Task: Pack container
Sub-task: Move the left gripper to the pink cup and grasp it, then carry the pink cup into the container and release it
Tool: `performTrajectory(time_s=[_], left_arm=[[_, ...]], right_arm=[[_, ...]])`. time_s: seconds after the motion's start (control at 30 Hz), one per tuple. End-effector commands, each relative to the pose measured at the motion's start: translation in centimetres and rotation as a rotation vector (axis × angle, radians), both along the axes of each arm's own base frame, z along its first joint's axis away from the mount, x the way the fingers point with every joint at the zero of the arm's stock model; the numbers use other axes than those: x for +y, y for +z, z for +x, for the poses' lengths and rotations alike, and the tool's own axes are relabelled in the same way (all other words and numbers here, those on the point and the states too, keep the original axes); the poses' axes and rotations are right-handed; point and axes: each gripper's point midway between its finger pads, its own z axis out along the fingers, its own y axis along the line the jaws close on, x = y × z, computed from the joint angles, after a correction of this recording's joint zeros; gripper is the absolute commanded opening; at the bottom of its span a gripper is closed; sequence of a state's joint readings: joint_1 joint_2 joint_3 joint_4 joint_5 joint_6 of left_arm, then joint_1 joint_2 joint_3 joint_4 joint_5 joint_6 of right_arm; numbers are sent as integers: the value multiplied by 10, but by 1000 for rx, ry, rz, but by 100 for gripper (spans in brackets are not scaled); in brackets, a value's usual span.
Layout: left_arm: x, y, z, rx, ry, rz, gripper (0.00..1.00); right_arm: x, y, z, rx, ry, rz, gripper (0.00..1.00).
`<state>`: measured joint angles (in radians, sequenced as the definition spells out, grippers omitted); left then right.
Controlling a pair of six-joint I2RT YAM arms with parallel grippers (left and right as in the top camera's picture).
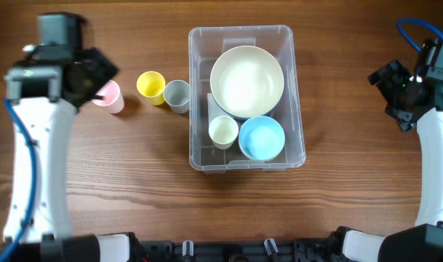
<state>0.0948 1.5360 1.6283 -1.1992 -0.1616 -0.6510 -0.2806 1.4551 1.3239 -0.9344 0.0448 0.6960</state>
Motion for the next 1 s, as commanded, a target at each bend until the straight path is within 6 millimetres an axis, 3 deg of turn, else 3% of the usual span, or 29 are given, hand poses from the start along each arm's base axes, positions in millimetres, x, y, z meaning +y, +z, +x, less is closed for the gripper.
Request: performTrajectory(time_s=[0.0,0.17,0.3,0.37,0.43,0.47,0.57,0.63,0.7,0.73,0.83,0.87,0.93,0.97], left_arm=[[21,-60,7,142,-21,-169,84],[30,-138,6,361,1,-285,77],[24,-182,15,430,-69,-323,71],[24,-194,14,460,-70,-332,49],[25,-193,14,457,-70,-331,13],[27,-189,14,449,-66,-330,4],[33,-167,13,416,-52,-323,4],[34,-132,14,356,-56,-306,4],[21,-86,14,261,-94,-297,4],[9,-63,12,210,-131,-287,4],[-31,-20,1,121,-243,-248,4],[-65,0,-7,81,-343,-228,4],[-107,15,-15,47,-474,-202,4],[-137,19,-21,41,-566,-179,4]], right_arm=[[-2,1,3,-8,-14,5,100],[-2,1,3,-8,-14,5,100],[-2,1,3,-8,-14,6,100],[-2,1,3,-8,-14,5,99],[-2,1,3,-8,-14,6,100],[-2,1,3,-8,-14,5,100],[-2,1,3,-8,-14,5,100],[-2,1,3,-8,-14,5,100],[-2,1,3,-8,-14,5,100],[-2,1,3,-8,-14,5,100],[-2,1,3,-7,-14,5,100],[-2,1,3,-7,-14,5,100],[-2,1,3,-7,-14,5,100],[-2,1,3,-7,-14,5,100]])
